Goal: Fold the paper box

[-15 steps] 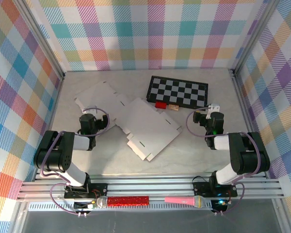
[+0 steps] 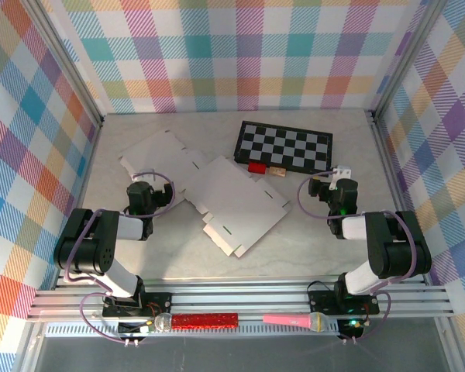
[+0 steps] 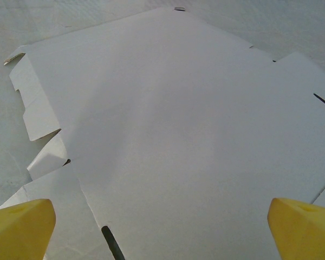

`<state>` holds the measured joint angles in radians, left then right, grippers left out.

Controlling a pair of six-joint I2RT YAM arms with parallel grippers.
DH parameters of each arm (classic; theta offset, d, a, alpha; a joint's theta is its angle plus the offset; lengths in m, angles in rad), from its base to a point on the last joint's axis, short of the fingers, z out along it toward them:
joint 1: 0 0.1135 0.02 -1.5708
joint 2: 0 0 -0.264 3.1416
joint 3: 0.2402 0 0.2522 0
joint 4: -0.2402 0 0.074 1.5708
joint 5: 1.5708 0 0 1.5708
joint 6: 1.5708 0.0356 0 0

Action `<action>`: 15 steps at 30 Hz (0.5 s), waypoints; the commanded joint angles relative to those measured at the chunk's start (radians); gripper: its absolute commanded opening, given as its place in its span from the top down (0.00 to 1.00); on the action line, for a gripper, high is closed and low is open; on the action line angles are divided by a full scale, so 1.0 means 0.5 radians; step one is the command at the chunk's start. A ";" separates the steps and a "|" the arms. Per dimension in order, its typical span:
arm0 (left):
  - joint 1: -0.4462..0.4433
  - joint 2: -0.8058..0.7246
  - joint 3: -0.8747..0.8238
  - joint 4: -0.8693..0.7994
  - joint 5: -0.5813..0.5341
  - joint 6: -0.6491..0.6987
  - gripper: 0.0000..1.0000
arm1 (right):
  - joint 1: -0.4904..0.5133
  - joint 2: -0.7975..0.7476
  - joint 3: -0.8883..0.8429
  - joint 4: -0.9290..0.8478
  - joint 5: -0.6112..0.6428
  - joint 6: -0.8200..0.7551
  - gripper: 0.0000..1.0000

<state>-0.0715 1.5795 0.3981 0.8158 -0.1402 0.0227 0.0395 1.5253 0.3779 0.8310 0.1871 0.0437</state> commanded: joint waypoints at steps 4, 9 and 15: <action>0.001 -0.005 0.030 0.078 0.025 0.001 0.00 | -0.002 0.014 0.025 0.076 0.001 0.014 0.01; 0.002 -0.005 0.035 0.077 0.024 0.001 0.00 | 0.000 0.013 0.022 0.077 0.001 0.014 0.01; 0.002 -0.007 0.032 0.079 0.023 0.002 0.00 | 0.000 0.011 0.006 0.107 -0.011 0.011 0.01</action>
<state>-0.0715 1.5795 0.3981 0.8158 -0.1402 0.0227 0.0395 1.5253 0.3779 0.8318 0.1867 0.0437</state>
